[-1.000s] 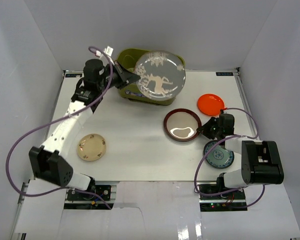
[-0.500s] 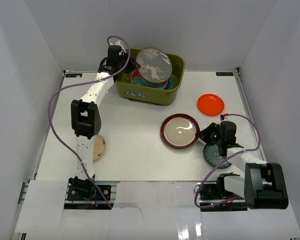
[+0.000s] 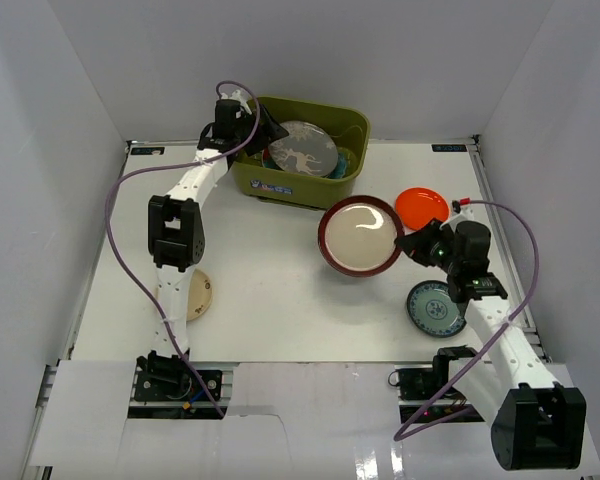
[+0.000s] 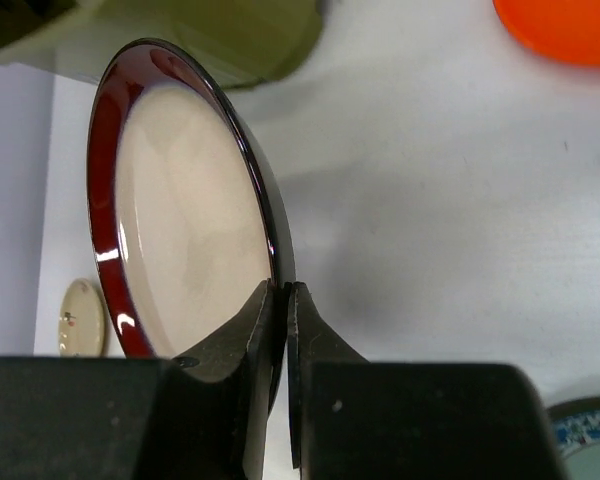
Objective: Place the plates into the plastic bin on the countertop
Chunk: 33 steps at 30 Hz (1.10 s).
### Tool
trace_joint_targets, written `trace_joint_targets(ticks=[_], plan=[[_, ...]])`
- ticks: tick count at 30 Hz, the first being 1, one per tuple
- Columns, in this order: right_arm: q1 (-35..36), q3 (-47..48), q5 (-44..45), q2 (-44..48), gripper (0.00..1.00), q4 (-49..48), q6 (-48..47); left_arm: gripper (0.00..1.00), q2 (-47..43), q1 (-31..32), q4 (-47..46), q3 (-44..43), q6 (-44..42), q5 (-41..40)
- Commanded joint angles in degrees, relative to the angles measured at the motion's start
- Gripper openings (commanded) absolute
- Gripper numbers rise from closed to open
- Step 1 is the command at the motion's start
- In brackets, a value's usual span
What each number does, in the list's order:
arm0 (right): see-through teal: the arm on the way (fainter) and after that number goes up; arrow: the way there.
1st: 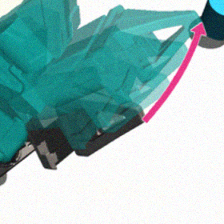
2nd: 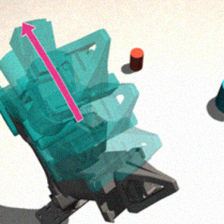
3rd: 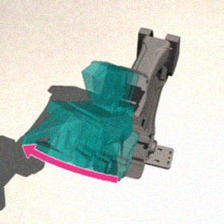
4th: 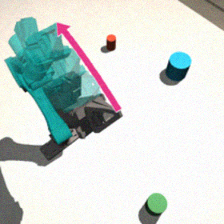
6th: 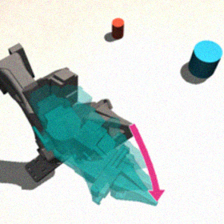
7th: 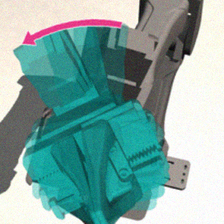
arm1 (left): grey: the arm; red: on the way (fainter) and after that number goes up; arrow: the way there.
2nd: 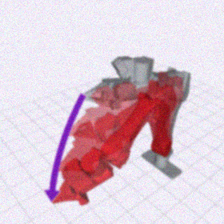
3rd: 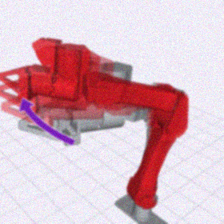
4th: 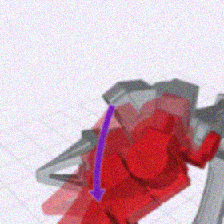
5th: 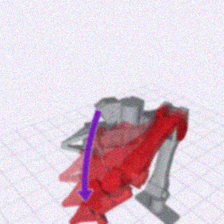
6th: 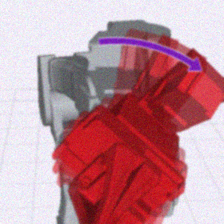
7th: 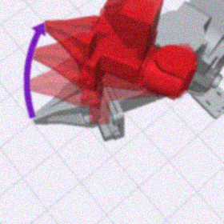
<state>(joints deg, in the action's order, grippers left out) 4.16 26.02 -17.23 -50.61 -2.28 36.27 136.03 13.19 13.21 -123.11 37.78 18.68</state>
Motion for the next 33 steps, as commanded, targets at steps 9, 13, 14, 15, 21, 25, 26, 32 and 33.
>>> trace_joint_targets(ticks=[9, 13, 14, 15, 21, 25, 26, 32, 33], plan=[[3.7, 28.6, 1.1, -11.0, 0.08, -8.9, 1.9, 0.98, -14.6, -1.0, -4.9, -2.8, -3.1, 3.6], [7.6, 40.6, 3.0, -22.6, 0.08, -8.8, 0.9, 0.98, -19.6, -1.1, -4.4, -2.7, -8.0, 3.1], [8.4, 42.7, 4.0, -24.5, 0.08, -8.4, 0.7, 0.98, -22.4, -1.3, -4.3, -1.8, -8.7, 1.8], [9.1, 44.7, 4.8, -26.4, 0.08, -8.3, 0.2, 0.98, -23.5, -1.6, -4.2, 0.0, -8.9, 1.4], [13.0, 62.1, 8.4, -44.1, 0.08, -4.9, -1.7, 0.98, -31.8, -2.2, 0.9, 7.0, -6.6, -1.0], [16.1, 74.9, 11.2, -55.8, 0.08, -2.0, -5.1, 0.98, -45.0, -2.1, -2.0, 27.8, -3.9, -2.4], [16.5, 76.9, 12.8, -57.9, 0.08, -2.0, -5.6, 0.97, -48.0, -2.1, -2.2, 31.7, -3.7, -3.2], [17.2, 93.6, 12.7, -72.9, 0.08, 1.6, -5.1, 0.82, -70.4, -2.0, 4.3, 55.4, -6.2, -17.6], [17.4, 95.0, 12.9, -74.0, 0.08, 2.0, -5.2, 0.81, -72.7, -2.1, 8.5, 60.5, -6.4, -21.1]])
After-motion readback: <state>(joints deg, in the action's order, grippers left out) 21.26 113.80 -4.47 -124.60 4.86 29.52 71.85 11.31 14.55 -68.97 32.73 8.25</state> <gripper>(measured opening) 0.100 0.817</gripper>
